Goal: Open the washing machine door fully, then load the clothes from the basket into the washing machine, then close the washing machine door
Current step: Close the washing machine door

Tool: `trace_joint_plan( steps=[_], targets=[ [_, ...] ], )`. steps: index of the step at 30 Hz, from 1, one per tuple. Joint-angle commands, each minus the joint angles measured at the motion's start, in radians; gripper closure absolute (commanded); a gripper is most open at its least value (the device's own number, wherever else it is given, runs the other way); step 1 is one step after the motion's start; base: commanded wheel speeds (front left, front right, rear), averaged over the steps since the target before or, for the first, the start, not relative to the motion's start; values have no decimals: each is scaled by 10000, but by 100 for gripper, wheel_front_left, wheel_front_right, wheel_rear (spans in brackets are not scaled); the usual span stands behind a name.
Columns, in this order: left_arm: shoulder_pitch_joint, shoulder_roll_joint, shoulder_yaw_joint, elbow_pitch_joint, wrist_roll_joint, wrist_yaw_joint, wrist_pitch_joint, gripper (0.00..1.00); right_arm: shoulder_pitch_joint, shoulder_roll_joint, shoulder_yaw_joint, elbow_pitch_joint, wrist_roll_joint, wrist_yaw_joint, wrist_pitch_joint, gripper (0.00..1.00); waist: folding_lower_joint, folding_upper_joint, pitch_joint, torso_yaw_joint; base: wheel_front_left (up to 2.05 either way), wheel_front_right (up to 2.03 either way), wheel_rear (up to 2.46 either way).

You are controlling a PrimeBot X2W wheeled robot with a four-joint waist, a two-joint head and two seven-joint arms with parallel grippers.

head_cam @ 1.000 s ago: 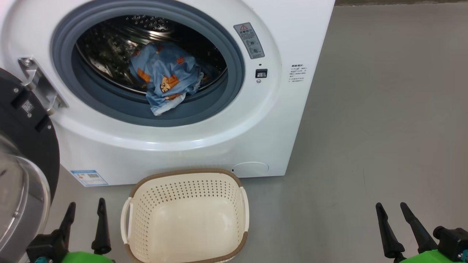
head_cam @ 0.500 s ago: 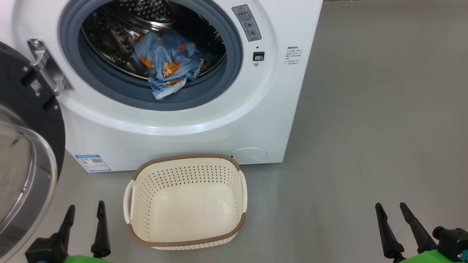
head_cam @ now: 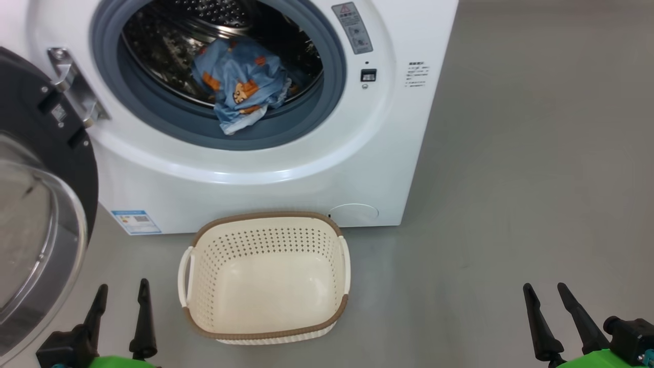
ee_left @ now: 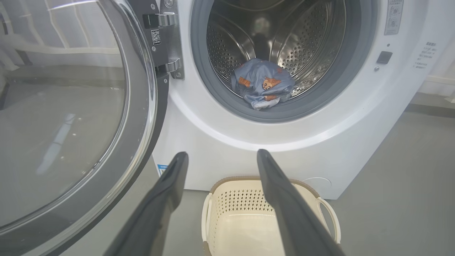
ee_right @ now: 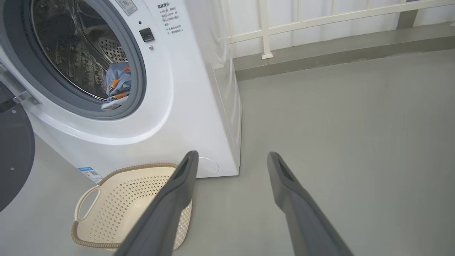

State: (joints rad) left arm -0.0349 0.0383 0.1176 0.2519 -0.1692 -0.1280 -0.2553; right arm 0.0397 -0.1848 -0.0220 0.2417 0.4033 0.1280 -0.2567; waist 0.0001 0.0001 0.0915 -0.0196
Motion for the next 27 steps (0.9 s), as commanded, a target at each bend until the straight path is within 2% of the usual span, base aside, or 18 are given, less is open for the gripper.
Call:
trace_joint_plan(
  steps=[1,16,27],
  targets=[
    [-118,153,275,-238,-130,-27,-65,0,-143,-138,255,-274,-130,27,-51,0,-1,-1,23,151,0,0,0],
    [64,128,583,-389,-453,23,-65,0,-822,-316,1173,-239,-141,27,-51,0,-1,-1,157,1905,0,0,0],
    [371,122,430,-715,-846,372,-65,0,-1250,-498,1826,-83,-86,27,-51,0,-1,-1,117,3374,0,0,0]
  ],
)
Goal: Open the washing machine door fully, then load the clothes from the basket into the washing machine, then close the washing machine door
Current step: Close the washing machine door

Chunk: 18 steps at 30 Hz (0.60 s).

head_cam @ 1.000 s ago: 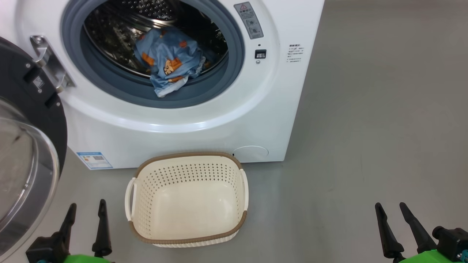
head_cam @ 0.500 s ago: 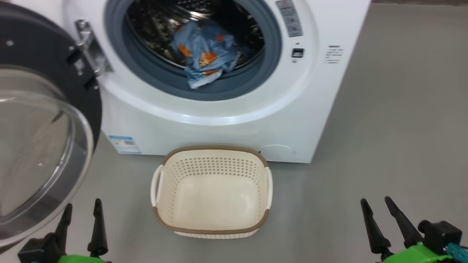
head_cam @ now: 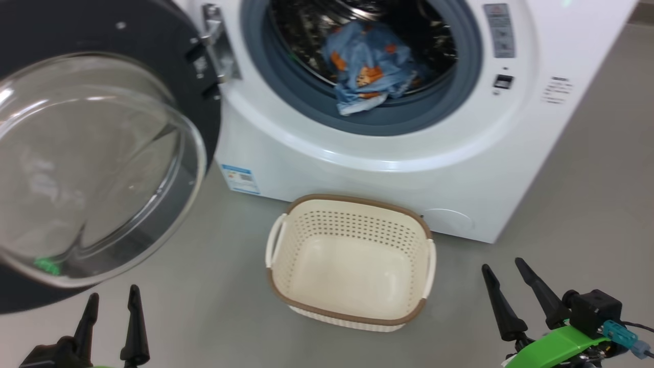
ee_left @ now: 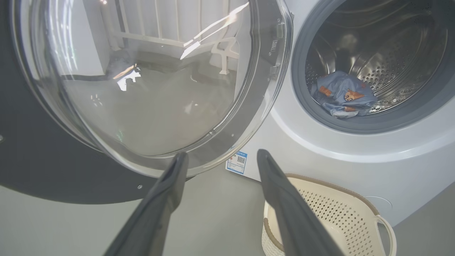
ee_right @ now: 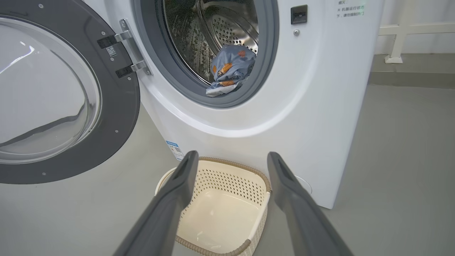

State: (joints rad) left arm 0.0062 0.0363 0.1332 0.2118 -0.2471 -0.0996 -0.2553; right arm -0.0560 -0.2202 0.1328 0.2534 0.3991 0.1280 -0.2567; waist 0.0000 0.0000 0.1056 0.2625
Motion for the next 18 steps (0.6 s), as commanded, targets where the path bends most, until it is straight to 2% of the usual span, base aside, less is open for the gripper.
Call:
trace_joint_plan(
  steps=[1,7,18],
  targets=[
    [-14,141,259,-357,-102,122,-65,0,-319,-146,334,-184,-36,27,-51,0,0,0,-36,674,0,0,0],
    [173,140,148,-606,-273,307,-65,0,-432,-136,625,-128,-10,27,-51,0,0,0,-81,1312,0,0,0],
    [332,140,19,-831,-551,536,-65,0,-633,-234,1011,-22,31,27,-51,0,0,0,-33,1994,0,0,0]
  ],
)
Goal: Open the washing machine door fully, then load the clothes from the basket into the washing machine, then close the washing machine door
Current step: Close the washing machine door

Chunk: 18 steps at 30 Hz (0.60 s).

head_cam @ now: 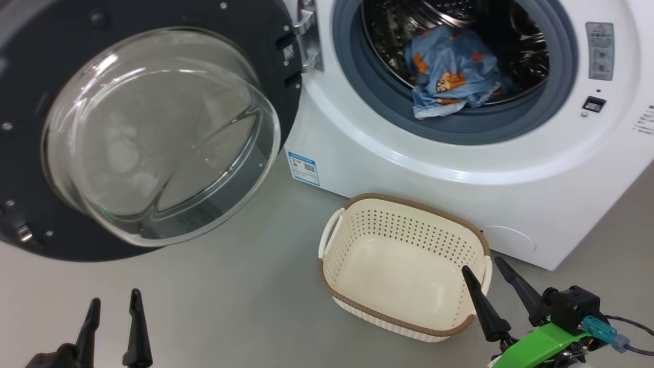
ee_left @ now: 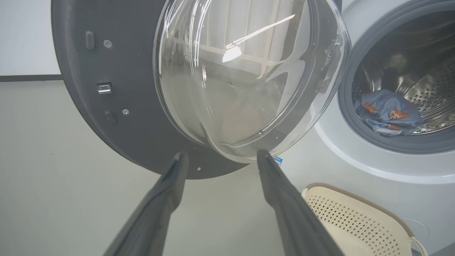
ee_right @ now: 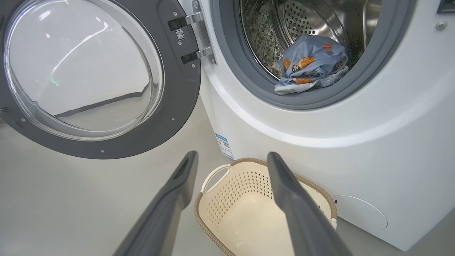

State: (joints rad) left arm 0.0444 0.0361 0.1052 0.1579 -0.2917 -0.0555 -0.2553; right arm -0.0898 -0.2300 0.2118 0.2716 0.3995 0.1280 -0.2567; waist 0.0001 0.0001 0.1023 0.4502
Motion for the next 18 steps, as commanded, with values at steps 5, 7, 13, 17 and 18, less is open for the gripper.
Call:
trace_joint_plan(
  steps=[5,7,13,17,18],
  targets=[
    [0,141,250,-349,-166,172,-65,0,-322,-163,320,-153,61,27,-51,0,-1,-1,-37,277,0,0,0],
    [14,141,243,-370,-182,206,-65,0,-318,-157,339,-144,68,27,-51,0,-1,-1,-58,313,0,0,0],
    [41,141,258,-432,-207,232,-65,0,-307,-140,383,-137,96,27,-51,0,-1,-1,-102,349,0,0,0],
    [-102,141,394,-763,-420,59,-65,51,-297,-142,387,-152,117,27,-51,0,-1,-1,-66,334,0,0,0],
    [-182,141,507,-921,-537,-4,-65,72,-296,-136,382,-152,113,27,-51,0,-1,-1,-42,328,0,0,0]
  ],
)
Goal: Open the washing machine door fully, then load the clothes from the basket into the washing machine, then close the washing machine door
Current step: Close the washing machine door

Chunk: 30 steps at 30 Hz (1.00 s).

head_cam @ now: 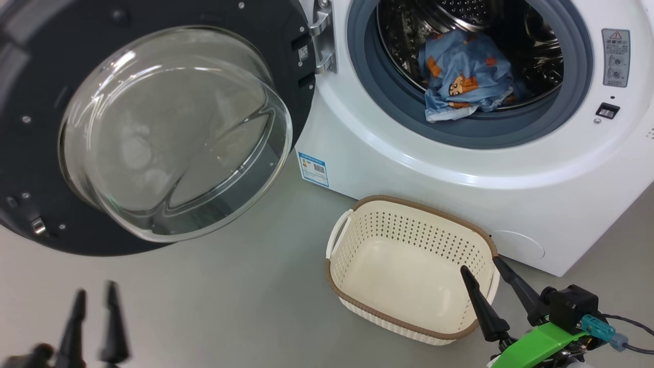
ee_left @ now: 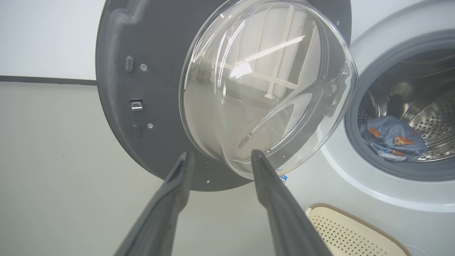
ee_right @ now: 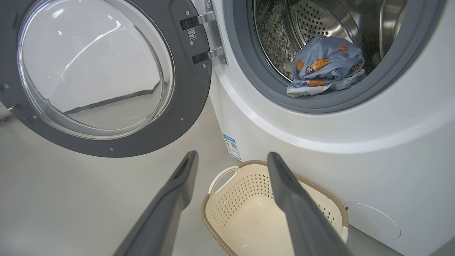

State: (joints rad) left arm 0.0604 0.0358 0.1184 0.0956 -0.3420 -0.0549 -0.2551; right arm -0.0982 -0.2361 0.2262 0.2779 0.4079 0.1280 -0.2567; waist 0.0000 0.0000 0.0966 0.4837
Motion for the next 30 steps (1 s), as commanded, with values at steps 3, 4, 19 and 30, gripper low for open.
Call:
trace_joint_plan(
  steps=[3,4,19,30],
  targets=[
    [-814,159,1167,-1101,-156,-324,-67,100,-255,-64,250,-212,21,27,-51,0,0,0,177,-94,0,0,0],
    [-965,243,1385,-1284,-123,-412,-67,100,-267,-63,250,-209,22,27,-51,0,0,0,212,-128,0,0,0],
    [-4776,3658,4023,-407,-3469,-754,-67,100,-450,-61,208,-263,12,27,-51,0,0,0,821,-839,0,0,0],
    [-7265,6599,3021,4481,-6828,-756,1121,100,-646,-196,361,-273,2,27,-51,0,0,0,1305,-1249,0,0,0]
  ],
)
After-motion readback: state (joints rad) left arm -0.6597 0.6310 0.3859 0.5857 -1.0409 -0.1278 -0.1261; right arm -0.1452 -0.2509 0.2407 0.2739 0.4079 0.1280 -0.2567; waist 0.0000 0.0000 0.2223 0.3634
